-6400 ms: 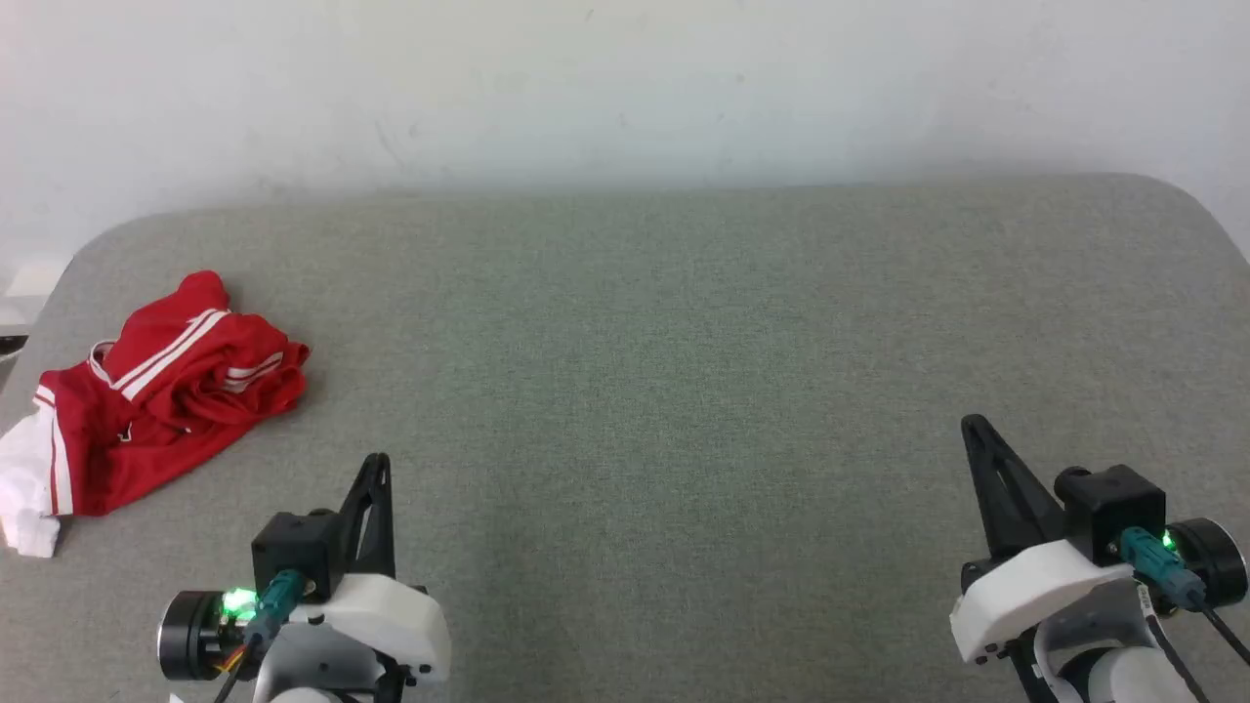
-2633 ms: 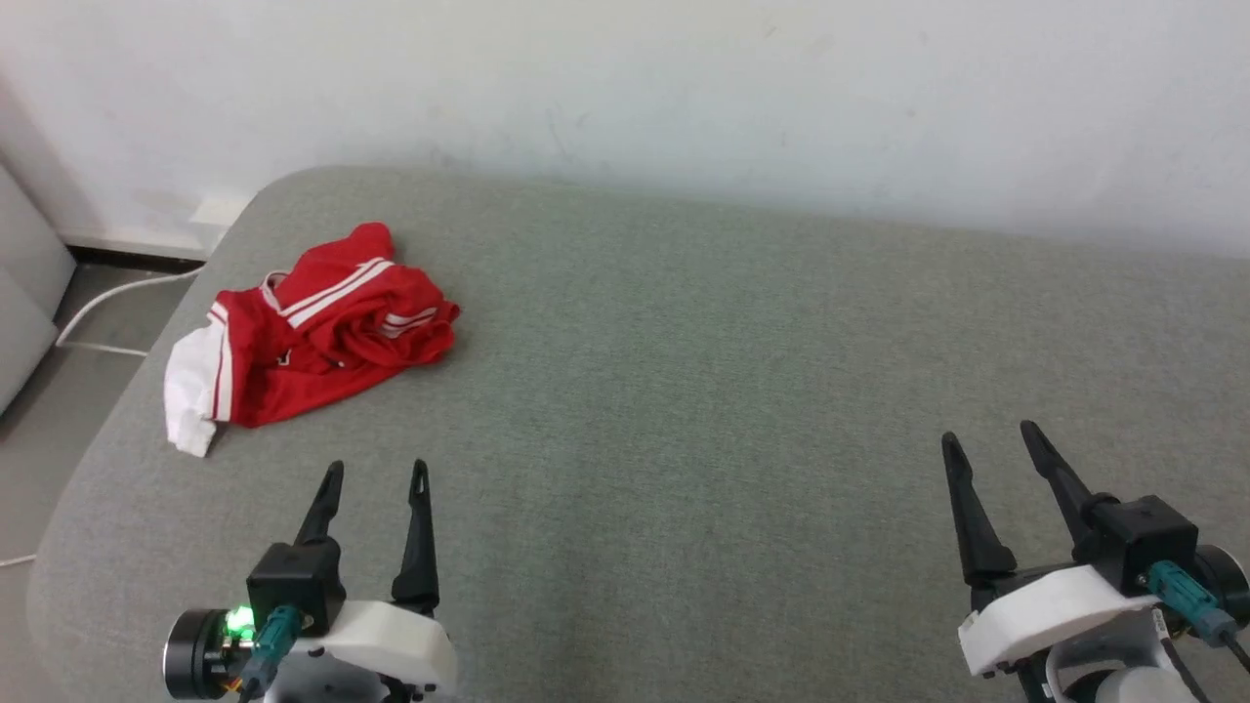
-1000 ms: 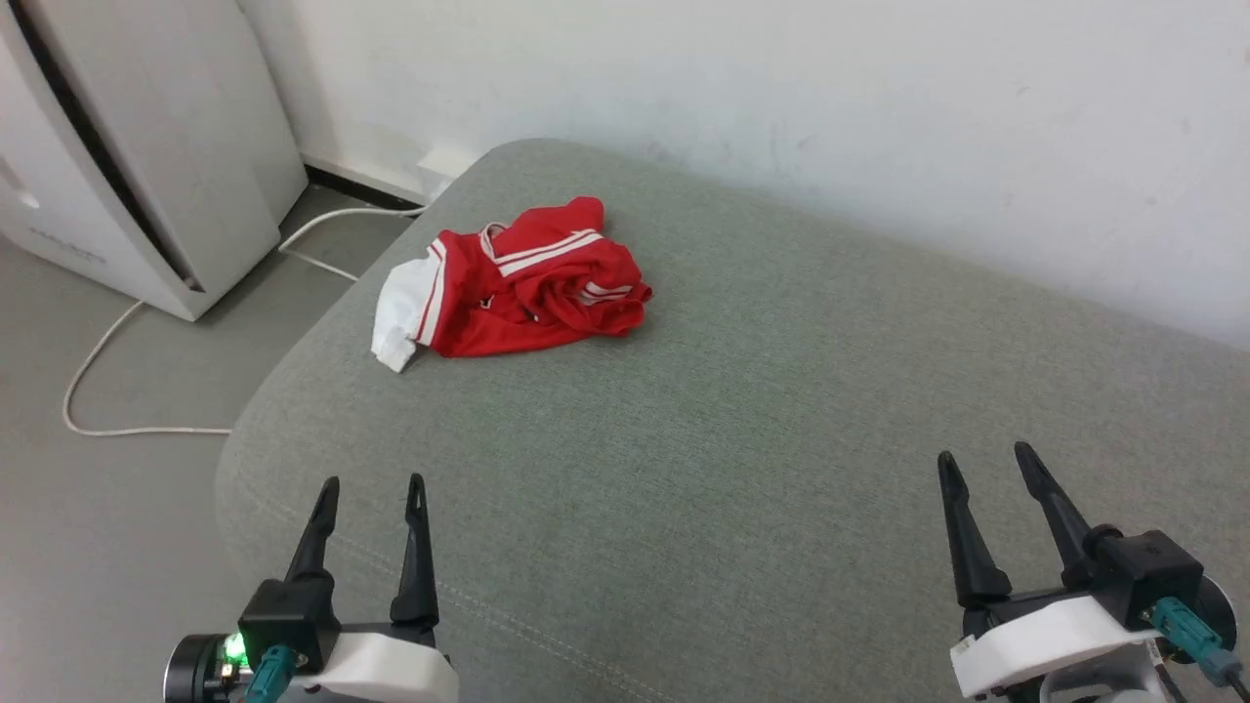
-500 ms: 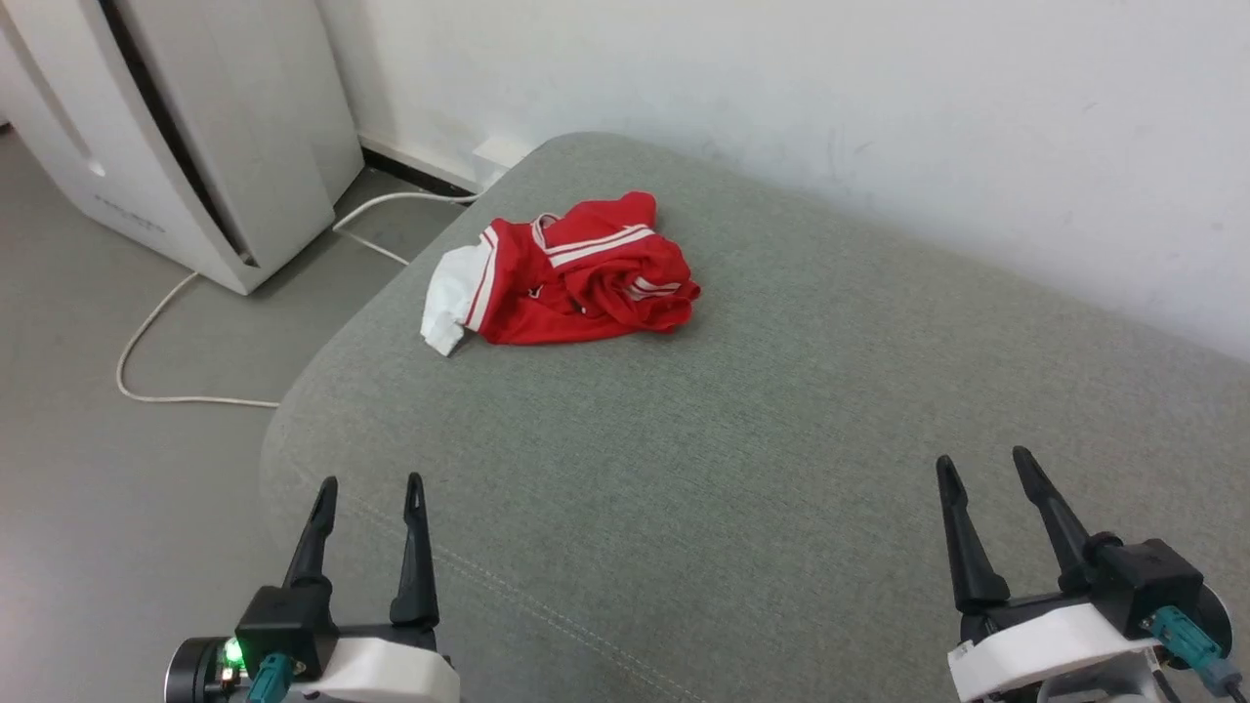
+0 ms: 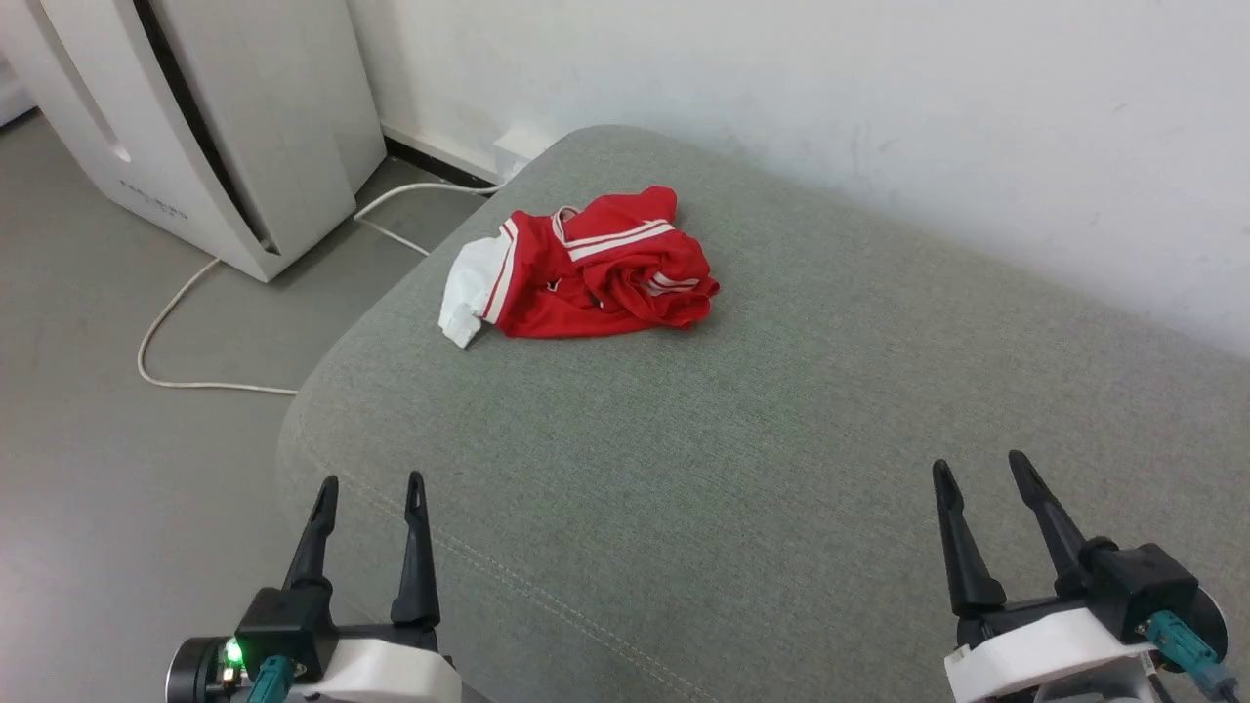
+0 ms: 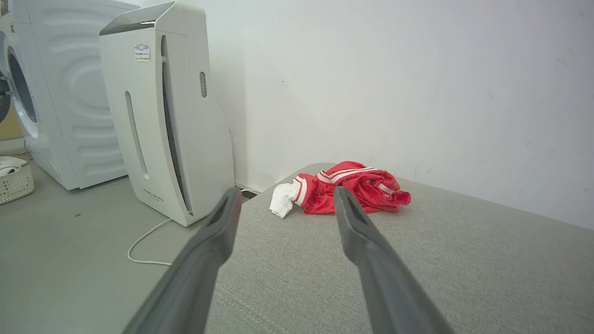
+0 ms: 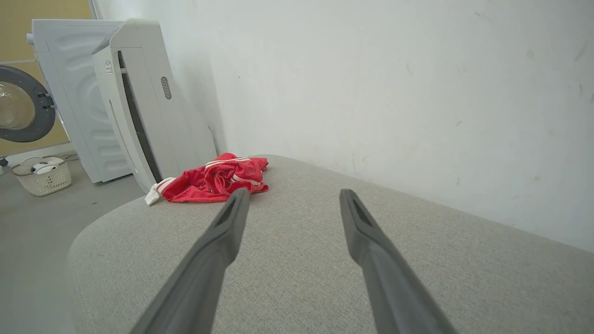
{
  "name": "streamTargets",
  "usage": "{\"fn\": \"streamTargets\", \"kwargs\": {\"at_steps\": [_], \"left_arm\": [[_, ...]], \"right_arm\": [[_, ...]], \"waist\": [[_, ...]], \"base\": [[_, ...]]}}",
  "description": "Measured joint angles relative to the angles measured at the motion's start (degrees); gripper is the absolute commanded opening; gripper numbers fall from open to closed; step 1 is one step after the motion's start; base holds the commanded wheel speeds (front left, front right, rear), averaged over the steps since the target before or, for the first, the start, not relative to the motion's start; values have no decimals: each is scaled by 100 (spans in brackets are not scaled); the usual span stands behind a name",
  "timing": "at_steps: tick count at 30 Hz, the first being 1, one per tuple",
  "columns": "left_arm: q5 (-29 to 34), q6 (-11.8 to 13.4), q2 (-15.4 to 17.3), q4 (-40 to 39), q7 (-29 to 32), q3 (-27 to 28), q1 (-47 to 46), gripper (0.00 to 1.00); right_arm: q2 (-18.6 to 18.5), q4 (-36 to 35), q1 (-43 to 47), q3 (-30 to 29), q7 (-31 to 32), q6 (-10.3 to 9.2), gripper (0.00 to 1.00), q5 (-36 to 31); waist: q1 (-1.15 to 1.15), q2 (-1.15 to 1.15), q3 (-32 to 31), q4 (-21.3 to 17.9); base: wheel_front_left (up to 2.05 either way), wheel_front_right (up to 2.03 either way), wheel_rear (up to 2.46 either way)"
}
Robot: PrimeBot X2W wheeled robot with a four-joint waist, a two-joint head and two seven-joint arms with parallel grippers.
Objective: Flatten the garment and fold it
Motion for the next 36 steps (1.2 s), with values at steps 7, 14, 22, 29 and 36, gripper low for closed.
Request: {"fn": "streamTargets", "kwargs": {"at_steps": [7,14,22,29,36], "left_arm": [[-48,9,0,27,0,-42,-20,100],[-66,-476,122,487,0,-54,-820,100],[-238,-876,633,1562,465,-232,-2538,100],[-680,-967,1194,2587,1804,-327,-4179,100],[-1349,-970,1876,3448,3040,-642,-5570,100]], "right_arm": [[0,-26,-2,14,-1,0,100,-127],[4,-105,-84,26,-1,0,100,-538],[9,-358,-339,86,0,0,100,-1100],[-23,-906,-723,145,162,0,100,-1195],[-44,-1428,-976,171,272,0,100,-1210]], "waist": [[0,0,141,-41],[1,0,577,-189],[2,0,1311,-520],[2,0,2043,-916],[2,0,2759,-1406]], "base": [[0,0,0],[0,0,0],[0,0,0],[0,0,0],[0,0,0]]}}
